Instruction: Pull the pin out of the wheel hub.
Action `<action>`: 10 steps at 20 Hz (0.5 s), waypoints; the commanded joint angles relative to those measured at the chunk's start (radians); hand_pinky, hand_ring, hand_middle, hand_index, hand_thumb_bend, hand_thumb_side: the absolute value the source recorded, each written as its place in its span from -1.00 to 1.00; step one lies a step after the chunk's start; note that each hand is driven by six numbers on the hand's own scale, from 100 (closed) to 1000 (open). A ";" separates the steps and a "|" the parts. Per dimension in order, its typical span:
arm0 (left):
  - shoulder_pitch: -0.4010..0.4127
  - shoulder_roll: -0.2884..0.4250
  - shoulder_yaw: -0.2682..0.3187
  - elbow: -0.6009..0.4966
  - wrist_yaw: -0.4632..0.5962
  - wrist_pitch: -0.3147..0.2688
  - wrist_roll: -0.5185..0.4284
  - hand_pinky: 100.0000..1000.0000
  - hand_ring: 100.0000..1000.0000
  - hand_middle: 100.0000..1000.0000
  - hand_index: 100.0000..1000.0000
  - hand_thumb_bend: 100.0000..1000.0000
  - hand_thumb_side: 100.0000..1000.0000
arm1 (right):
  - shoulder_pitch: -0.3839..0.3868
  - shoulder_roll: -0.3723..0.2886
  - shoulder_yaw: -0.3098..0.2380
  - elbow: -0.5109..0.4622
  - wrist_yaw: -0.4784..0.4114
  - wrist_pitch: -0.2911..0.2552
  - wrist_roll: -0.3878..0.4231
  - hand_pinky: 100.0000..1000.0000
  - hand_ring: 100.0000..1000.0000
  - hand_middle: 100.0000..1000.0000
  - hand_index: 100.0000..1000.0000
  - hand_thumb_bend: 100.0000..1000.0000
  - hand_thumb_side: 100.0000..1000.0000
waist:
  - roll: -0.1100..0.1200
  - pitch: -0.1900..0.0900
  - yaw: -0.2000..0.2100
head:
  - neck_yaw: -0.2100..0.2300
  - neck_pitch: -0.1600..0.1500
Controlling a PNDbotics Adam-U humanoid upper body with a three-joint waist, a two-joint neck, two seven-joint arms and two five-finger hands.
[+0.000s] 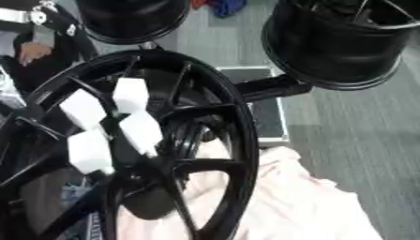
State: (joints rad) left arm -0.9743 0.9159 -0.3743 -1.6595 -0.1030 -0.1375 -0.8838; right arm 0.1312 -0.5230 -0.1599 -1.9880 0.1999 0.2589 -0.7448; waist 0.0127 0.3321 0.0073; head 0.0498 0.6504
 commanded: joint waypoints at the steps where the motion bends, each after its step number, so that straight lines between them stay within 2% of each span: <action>1: 0.002 0.047 -0.003 -0.019 0.013 0.010 0.016 0.38 0.15 0.17 0.54 0.56 -1.00 | -0.006 -0.014 -0.011 -0.012 0.002 -0.002 -0.006 0.24 0.31 0.22 0.28 -1.00 -0.18 | 0.002 -0.019 -0.003 | -0.002 0.002; 4: 0.024 0.059 -0.021 -0.030 0.002 0.041 0.076 0.36 0.13 0.16 0.50 0.55 -1.00 | -0.009 -0.013 -0.012 -0.012 0.001 -0.003 -0.007 0.24 0.31 0.22 0.28 -1.00 -0.18 | 0.004 -0.017 -0.005 | -0.002 0.002; 10: 0.041 0.060 -0.041 -0.038 -0.031 0.093 0.136 0.35 0.12 0.17 0.42 0.54 -1.00 | -0.013 -0.012 -0.012 -0.012 0.000 -0.003 -0.007 0.24 0.31 0.22 0.28 -1.00 -0.18 | 0.005 -0.017 -0.007 | -0.003 0.002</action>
State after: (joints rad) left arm -0.9229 0.9413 -0.4214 -1.6824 -0.1236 -0.0553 -0.7639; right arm 0.1230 -0.5224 -0.1602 -1.9880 0.1999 0.2554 -0.7483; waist 0.0176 0.3324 0.0008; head 0.0489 0.6510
